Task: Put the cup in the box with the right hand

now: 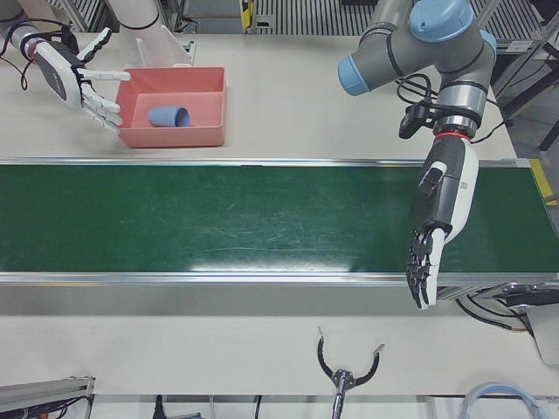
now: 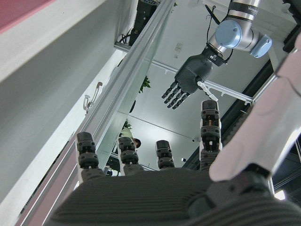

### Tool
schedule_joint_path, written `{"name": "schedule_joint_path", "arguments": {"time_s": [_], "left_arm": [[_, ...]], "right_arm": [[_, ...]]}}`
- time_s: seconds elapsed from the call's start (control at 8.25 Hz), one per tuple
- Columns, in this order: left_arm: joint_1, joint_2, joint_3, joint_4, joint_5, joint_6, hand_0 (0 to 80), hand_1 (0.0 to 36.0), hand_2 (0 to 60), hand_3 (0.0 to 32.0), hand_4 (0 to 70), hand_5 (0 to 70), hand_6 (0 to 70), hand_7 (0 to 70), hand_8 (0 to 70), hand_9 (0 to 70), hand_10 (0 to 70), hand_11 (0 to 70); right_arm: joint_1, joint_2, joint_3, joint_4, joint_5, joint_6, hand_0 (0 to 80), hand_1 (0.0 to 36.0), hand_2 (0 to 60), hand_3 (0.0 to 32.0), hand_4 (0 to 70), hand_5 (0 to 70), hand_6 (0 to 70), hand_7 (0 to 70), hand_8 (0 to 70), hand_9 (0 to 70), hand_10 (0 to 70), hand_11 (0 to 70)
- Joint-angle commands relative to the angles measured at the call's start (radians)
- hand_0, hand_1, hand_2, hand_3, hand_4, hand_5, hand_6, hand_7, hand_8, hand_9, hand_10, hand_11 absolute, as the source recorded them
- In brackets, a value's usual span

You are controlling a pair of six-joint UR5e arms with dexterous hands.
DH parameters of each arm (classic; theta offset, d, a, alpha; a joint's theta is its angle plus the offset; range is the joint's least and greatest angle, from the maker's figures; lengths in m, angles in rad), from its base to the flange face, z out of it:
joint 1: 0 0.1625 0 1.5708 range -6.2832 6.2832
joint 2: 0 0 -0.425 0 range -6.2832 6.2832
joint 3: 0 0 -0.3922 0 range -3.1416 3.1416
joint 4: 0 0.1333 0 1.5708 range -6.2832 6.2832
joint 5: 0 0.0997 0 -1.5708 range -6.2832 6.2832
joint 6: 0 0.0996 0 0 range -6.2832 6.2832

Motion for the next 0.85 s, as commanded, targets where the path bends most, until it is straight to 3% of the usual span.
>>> {"name": "schedule_joint_path", "arguments": {"time_s": [0.0,0.12,0.24,0.36,0.48,0.61,0.73], "left_arm": [[0.000,0.000,0.000,0.000,0.000,0.001,0.0,0.0,0.0,0.0,0.0,0.0,0.0,0.0,0.0,0.0,0.0,0.0],[0.000,0.000,0.000,0.000,0.000,0.001,0.0,0.0,0.0,0.0,0.0,0.0,0.0,0.0,0.0,0.0,0.0,0.0],[0.000,0.000,0.000,-0.002,0.000,0.001,0.0,0.0,0.0,0.0,0.0,0.0,0.0,0.0,0.0,0.0,0.0,0.0],[0.000,0.000,0.002,-0.002,0.000,0.001,0.0,0.0,0.0,0.0,0.0,0.0,0.0,0.0,0.0,0.0,0.0,0.0],[0.000,0.000,0.002,-0.003,0.000,0.001,0.0,0.0,0.0,0.0,0.0,0.0,0.0,0.0,0.0,0.0,0.0,0.0],[0.000,0.000,0.002,-0.003,0.000,0.001,0.0,0.0,0.0,0.0,0.0,0.0,0.0,0.0,0.0,0.0,0.0,0.0],[0.000,0.000,0.002,-0.002,0.000,0.001,0.0,0.0,0.0,0.0,0.0,0.0,0.0,0.0,0.0,0.0,0.0,0.0]], "right_arm": [[0.145,-0.023,0.025,-0.014,-0.155,0.120,45.3,0.0,0.0,32.0,15.8,3.8,1.3,19.7,11.5,10.1,9.9,14.4],[0.289,-0.068,0.032,-0.042,-0.286,0.177,46.1,0.0,0.0,32.0,15.9,4.2,1.5,20.3,11.9,10.6,10.0,14.7],[0.400,-0.119,0.058,-0.139,-0.374,0.348,49.5,1.2,0.0,26.4,23.7,5.5,2.8,22.5,12.7,11.6,10.4,15.5],[0.548,-0.185,0.058,-0.166,-0.440,0.465,61.0,11.8,0.0,20.2,30.5,8.6,4.6,26.0,13.8,13.4,11.3,17.9],[0.694,-0.234,0.055,-0.163,-0.470,0.531,71.2,18.0,0.0,18.0,33.9,10.4,5.5,28.0,14.4,14.3,11.9,19.3],[0.808,-0.280,0.034,-0.145,-0.472,0.591,78.1,27.9,24.0,18.6,32.5,14.4,6.6,29.5,16.1,15.9,13.0,22.2],[0.886,-0.331,-0.022,-0.058,-0.464,0.652,80.0,36.0,60.0,21.8,25.7,18.2,7.3,28.7,17.8,17.4,14.9,25.9]]}}
